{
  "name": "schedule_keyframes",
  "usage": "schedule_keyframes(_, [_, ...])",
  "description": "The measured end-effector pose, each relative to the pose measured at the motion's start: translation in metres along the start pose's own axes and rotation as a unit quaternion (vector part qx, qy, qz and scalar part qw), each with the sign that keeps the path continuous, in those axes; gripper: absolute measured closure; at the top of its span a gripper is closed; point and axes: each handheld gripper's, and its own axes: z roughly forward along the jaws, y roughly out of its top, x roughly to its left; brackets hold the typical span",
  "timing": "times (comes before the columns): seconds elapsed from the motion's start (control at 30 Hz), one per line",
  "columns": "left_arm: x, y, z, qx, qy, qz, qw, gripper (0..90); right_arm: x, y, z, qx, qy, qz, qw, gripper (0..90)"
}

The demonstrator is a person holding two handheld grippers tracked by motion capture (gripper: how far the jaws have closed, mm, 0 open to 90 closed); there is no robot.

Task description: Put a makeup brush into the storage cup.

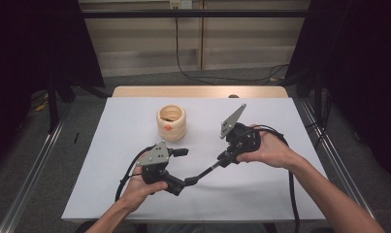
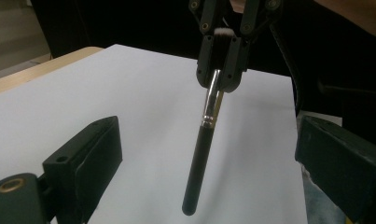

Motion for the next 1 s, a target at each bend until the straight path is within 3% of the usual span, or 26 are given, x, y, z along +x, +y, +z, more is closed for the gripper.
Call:
schedule_keyframes(0.43, [-0.004,0.000,0.019,0.007,-0.031,-0.005,0.9995,11.5,0.006,0.019,-0.003,0.059,0.004,-0.014,0.9981,76.8])
schedule_keyframes(0.63, [-0.006,0.001,0.021,0.013,-0.020,-0.004,0.9997,12.5,0.007,0.022,-0.003,0.054,0.015,-0.021,0.9982,76.8])
schedule_keyframes(0.73, [-0.005,0.001,0.022,0.017,-0.024,-0.003,0.9995,19.7,0.008,0.023,-0.004,0.053,0.017,-0.021,0.9982,76.8])
schedule_keyframes(0.83, [-0.004,0.000,0.024,0.037,-0.027,0.006,0.9989,30.5,0.009,0.024,-0.003,0.055,0.018,-0.025,0.9980,76.8])
schedule_keyframes(1.0, [-0.001,0.000,0.028,0.038,-0.036,0.004,0.9986,44.4,0.011,0.025,-0.001,0.056,0.022,-0.029,0.9978,76.8])
